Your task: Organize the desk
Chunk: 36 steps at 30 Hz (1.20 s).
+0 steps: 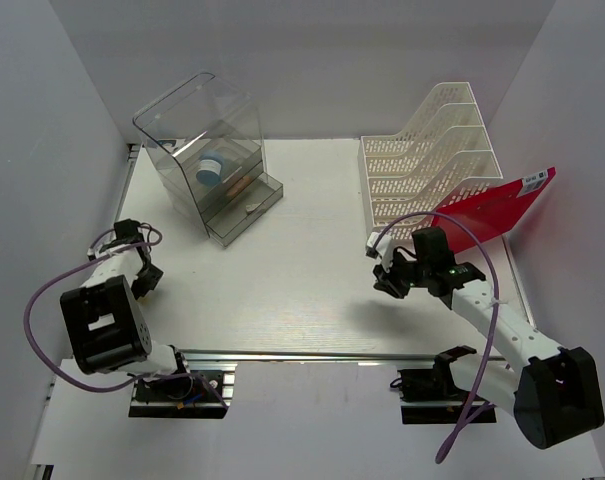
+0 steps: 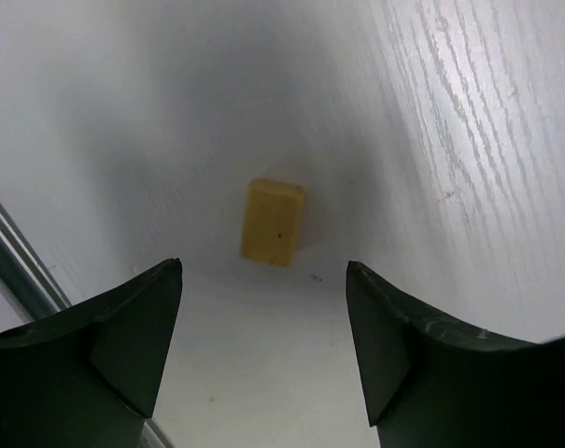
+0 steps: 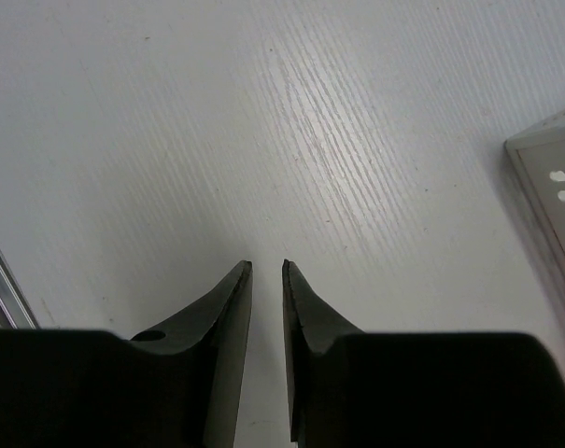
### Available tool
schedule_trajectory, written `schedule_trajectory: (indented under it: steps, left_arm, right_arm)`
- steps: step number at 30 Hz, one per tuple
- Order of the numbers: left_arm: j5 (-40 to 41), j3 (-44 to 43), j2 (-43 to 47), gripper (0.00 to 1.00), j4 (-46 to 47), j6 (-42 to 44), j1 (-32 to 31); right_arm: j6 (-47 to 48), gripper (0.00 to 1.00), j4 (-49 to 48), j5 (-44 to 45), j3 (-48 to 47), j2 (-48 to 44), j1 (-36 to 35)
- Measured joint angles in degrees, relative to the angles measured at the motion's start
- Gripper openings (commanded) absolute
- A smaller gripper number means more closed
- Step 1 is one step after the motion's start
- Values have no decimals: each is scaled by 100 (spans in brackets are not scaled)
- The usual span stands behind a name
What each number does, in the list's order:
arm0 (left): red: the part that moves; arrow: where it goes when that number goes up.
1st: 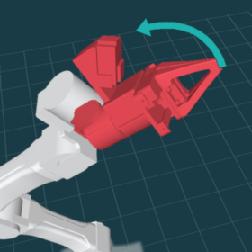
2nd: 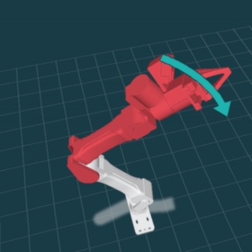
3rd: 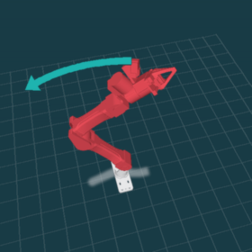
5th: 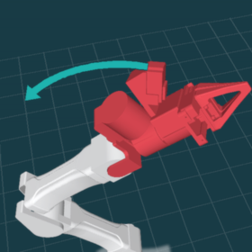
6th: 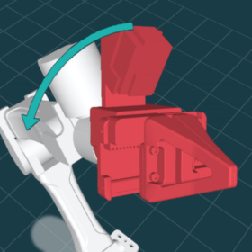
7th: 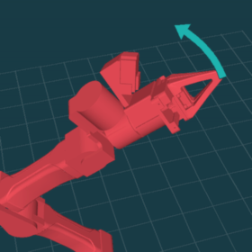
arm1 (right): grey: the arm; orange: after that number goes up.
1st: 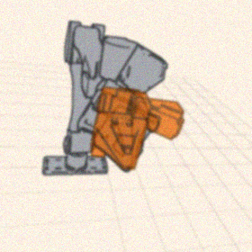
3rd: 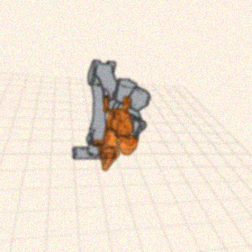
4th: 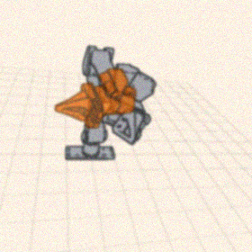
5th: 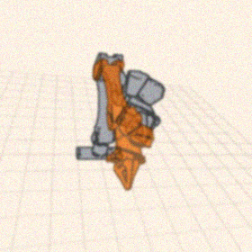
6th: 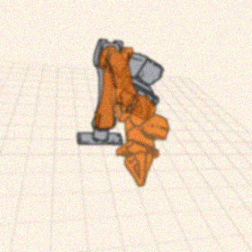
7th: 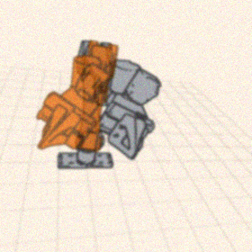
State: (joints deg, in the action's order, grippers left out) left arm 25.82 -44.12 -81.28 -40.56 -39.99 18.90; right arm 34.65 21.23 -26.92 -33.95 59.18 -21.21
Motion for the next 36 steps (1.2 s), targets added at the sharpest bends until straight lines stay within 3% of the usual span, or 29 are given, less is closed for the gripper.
schedule_trajectory:
  steps: [8,20,30,32,36]
  left_arm:
    - [-365,-138,-505,63,455,315,321]
    - [-1307,-79,-564,56,1047,654,859]
    - [-1685,17,-452,6,1233,1178,999]
    - [-1873,44,-420,0,1296,1305,994]
    - [-2743,205,-247,0,1451,1403,824]
  right_arm:
    - [2,26,-20,-7,0,83,238]
    - [0,25,-22,-52,0,83,516]
    - [2,24,-22,-175,0,26,664]
    - [2,24,-22,-195,0,-2,675]
    - [2,24,-22,-221,0,-39,686]
